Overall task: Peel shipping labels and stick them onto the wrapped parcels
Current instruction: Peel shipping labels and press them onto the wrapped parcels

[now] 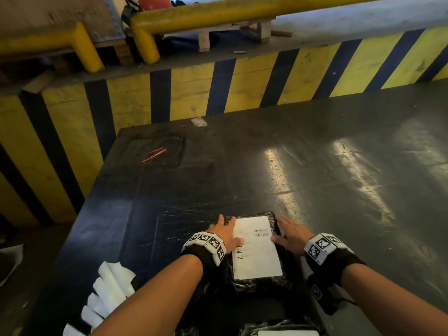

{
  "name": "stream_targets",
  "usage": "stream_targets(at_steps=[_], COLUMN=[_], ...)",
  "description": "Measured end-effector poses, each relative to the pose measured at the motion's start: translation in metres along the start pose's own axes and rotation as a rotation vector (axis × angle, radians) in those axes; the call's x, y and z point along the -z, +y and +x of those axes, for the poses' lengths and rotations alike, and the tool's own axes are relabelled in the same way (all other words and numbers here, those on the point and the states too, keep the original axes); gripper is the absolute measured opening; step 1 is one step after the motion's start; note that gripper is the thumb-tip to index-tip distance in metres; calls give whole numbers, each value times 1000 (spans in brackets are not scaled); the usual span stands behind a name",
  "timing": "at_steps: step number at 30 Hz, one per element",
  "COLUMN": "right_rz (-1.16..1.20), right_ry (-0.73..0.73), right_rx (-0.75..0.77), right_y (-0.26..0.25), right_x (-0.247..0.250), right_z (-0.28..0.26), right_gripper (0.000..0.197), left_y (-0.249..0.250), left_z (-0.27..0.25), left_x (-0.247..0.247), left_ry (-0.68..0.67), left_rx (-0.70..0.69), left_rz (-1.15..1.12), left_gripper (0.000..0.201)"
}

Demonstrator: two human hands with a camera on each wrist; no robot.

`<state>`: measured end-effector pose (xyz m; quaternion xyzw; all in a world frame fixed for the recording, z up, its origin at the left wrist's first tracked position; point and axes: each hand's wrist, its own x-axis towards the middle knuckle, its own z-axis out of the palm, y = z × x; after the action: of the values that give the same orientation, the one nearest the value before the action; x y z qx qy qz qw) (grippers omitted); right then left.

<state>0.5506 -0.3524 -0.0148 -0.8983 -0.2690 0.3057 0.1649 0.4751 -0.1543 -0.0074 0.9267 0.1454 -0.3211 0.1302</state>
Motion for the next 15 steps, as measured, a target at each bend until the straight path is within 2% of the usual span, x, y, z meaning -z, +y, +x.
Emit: stream_targets(at_steps=[5,11,15], right_rz=[188,193,178], right_ry=[-8,16,24], right_rx=[-67,-92,-91], right_y=[-5,-10,-14], right_x=[-9,-7,-5], right_z=[-6,-8,-10], right_gripper=[68,64,60], left_y=[12,16,17], left_z=[3,10,13], left_x=[-4,-3,-6], left_ry=[2,4,90], left_rx=[100,170,172], left_rz=[-188,-359,-377], left_gripper=[78,87,85])
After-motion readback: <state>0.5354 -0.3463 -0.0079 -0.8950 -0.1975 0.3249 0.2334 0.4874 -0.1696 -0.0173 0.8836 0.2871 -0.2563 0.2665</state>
